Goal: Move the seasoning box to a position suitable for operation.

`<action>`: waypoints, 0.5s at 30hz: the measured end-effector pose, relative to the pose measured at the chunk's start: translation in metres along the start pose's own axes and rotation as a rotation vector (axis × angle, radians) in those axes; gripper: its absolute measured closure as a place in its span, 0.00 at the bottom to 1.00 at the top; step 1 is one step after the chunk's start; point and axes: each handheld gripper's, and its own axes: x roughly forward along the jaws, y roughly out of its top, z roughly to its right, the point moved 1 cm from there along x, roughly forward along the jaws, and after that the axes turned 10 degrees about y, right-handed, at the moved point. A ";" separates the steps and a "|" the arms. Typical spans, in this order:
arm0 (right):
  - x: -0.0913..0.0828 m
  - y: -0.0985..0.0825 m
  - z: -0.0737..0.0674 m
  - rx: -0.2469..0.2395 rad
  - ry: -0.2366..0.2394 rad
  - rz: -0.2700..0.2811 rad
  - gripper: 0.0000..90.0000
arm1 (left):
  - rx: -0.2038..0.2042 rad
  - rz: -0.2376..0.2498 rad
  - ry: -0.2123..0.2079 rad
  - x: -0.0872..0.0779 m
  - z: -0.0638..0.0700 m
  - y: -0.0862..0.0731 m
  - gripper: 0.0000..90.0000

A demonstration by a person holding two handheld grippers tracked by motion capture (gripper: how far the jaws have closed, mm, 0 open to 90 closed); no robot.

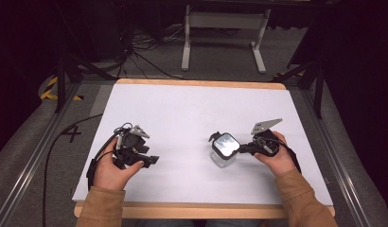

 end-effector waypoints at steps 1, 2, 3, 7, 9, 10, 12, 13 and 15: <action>0.001 -0.001 0.000 -0.004 -0.002 -0.003 1.00 | -0.002 0.002 -0.001 0.000 0.000 0.000 0.53; 0.002 -0.001 0.000 -0.004 -0.003 -0.007 1.00 | -0.003 0.002 -0.001 0.000 0.000 0.001 0.53; 0.002 -0.002 -0.001 0.001 -0.002 -0.011 1.00 | 0.000 0.002 -0.001 0.000 0.000 0.001 0.53; 0.005 -0.003 -0.003 -0.006 0.007 -0.024 1.00 | 0.000 0.013 -0.004 0.001 0.001 0.003 0.53; 0.007 -0.004 -0.005 -0.007 0.011 -0.037 1.00 | 0.003 0.012 -0.009 0.001 0.001 0.005 0.53; 0.008 -0.005 -0.006 -0.007 0.011 -0.043 1.00 | 0.010 0.014 -0.007 0.002 0.001 0.006 0.53; 0.011 -0.006 -0.008 -0.012 0.013 -0.054 1.00 | 0.014 0.011 -0.014 0.003 0.002 0.009 0.53; 0.011 -0.007 -0.009 -0.008 0.015 -0.060 1.00 | 0.017 0.012 -0.015 0.004 0.002 0.010 0.53; 0.013 -0.008 -0.011 -0.010 0.014 -0.068 1.00 | 0.023 0.014 -0.017 0.005 0.003 0.012 0.53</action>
